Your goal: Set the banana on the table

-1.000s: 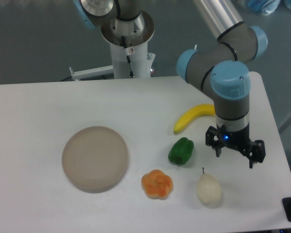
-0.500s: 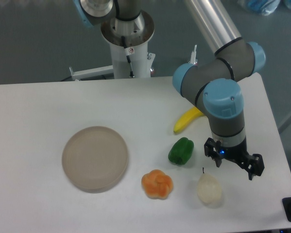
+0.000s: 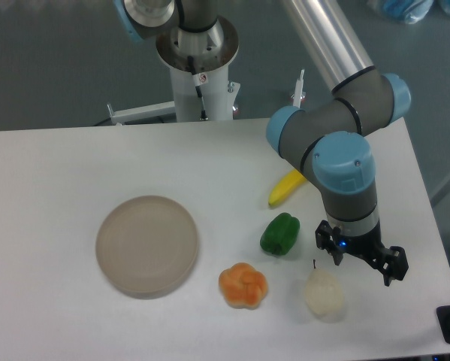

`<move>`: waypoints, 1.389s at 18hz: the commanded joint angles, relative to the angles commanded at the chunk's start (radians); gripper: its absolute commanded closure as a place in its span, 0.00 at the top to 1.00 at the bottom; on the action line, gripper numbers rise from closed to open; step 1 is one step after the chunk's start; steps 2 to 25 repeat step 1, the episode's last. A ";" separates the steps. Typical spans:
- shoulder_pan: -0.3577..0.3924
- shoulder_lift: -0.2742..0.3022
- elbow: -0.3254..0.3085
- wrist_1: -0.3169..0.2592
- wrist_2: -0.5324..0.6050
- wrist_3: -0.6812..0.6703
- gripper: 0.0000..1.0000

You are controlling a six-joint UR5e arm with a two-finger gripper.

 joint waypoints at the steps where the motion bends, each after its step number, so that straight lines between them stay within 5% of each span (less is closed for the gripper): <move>1: 0.000 0.000 -0.002 0.000 -0.002 0.000 1.00; 25: 0.000 0.000 -0.002 0.000 -0.002 0.000 1.00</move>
